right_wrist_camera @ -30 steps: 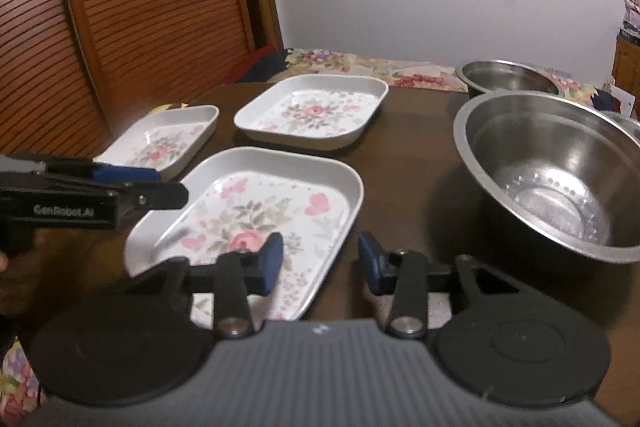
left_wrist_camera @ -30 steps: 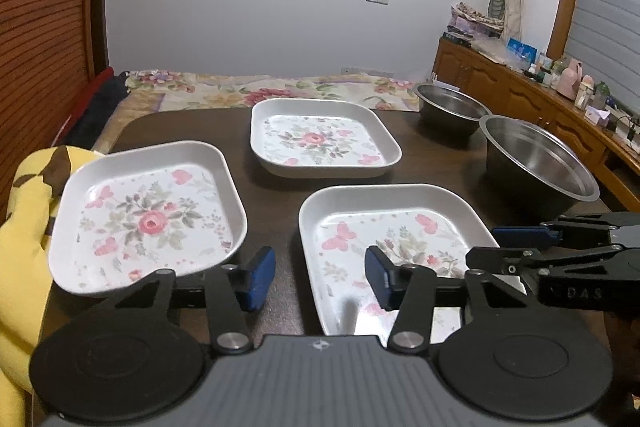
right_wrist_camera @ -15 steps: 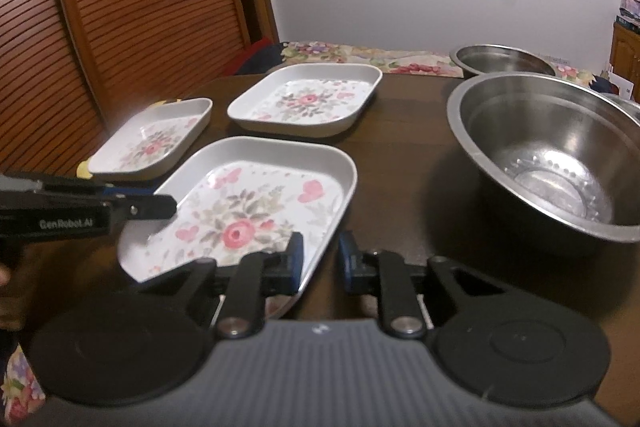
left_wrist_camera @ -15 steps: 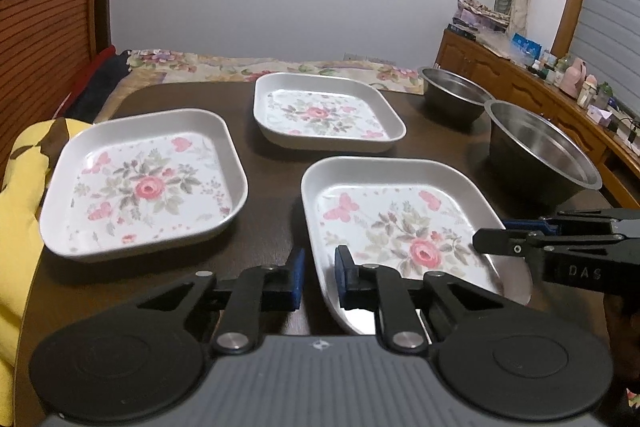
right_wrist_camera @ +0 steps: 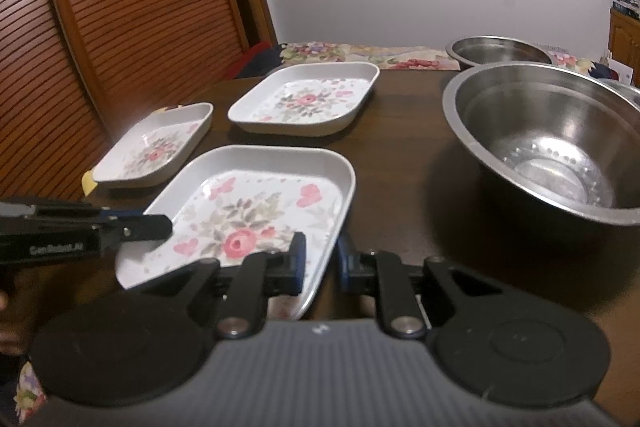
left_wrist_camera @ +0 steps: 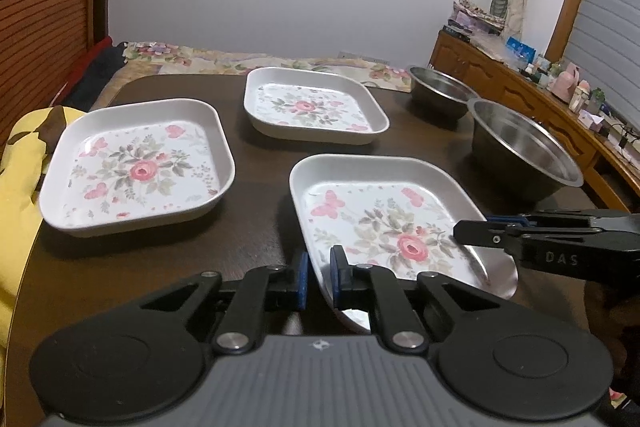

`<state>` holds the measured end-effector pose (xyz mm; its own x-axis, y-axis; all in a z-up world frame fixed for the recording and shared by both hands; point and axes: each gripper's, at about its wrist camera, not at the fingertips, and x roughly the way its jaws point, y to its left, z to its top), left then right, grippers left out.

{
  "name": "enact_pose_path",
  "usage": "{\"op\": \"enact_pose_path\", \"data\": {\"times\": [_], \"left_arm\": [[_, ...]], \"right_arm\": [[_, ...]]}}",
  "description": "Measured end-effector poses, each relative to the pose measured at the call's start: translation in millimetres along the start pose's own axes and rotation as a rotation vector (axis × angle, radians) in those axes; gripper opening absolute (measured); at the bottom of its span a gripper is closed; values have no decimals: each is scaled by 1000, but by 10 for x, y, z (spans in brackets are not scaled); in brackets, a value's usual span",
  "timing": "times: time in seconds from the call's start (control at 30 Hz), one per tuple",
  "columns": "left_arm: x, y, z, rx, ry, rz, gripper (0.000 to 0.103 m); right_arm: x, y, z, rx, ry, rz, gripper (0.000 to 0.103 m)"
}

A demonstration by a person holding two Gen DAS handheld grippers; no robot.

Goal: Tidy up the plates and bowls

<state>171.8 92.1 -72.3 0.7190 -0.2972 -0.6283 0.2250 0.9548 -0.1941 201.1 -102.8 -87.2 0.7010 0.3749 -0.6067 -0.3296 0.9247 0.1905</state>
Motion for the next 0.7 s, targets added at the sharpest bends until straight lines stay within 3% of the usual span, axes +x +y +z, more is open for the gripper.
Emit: {"op": "enact_pose_path", "data": {"times": [0.7], "left_arm": [[-565,-125,-327,8,-62,5,12]], "right_arm": [[-452,275,-262,-37,-48,-1,18]]}}
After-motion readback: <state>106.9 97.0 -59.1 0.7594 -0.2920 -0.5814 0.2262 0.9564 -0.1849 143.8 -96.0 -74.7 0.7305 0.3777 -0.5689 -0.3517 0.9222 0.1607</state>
